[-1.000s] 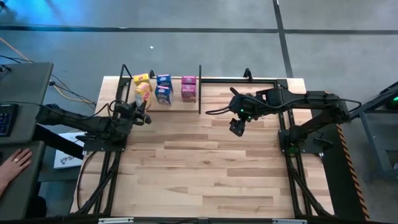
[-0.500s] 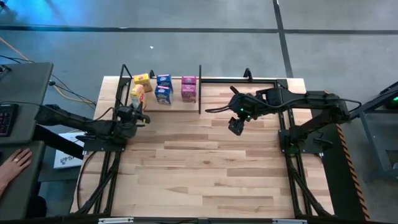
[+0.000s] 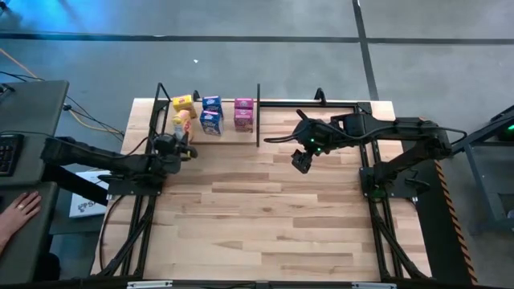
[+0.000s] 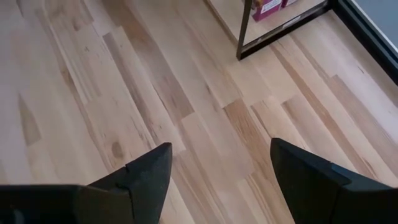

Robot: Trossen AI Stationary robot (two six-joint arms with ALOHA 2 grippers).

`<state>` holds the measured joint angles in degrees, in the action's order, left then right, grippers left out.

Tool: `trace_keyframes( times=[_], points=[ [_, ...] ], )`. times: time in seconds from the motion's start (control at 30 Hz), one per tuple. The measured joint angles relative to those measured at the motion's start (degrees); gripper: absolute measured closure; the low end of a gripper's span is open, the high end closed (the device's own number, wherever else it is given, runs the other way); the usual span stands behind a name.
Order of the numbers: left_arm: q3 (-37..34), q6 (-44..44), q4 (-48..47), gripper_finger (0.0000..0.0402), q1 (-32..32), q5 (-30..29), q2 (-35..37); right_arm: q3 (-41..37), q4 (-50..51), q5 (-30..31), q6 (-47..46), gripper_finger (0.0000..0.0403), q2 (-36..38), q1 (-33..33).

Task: Stack cereal on shelf
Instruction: Align the yellow cereal box on the shelf

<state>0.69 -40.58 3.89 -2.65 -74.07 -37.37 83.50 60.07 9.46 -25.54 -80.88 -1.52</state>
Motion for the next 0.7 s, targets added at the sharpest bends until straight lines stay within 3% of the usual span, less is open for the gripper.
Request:
trace_keyframes(
  times=[0.17,0.7],
  points=[
    [0.0,6.0,3.3,0.0274,1.9,1.0,-3.2,0.0,0.0,0.0,0.0,0.0143,0.0,0.0],
    [0.2,-3.0,4.5,0.0268,4.1,1.2,-11.2,0.0,0.0,0.0,1.0,0.0143,0.0,0.0]
  ],
)
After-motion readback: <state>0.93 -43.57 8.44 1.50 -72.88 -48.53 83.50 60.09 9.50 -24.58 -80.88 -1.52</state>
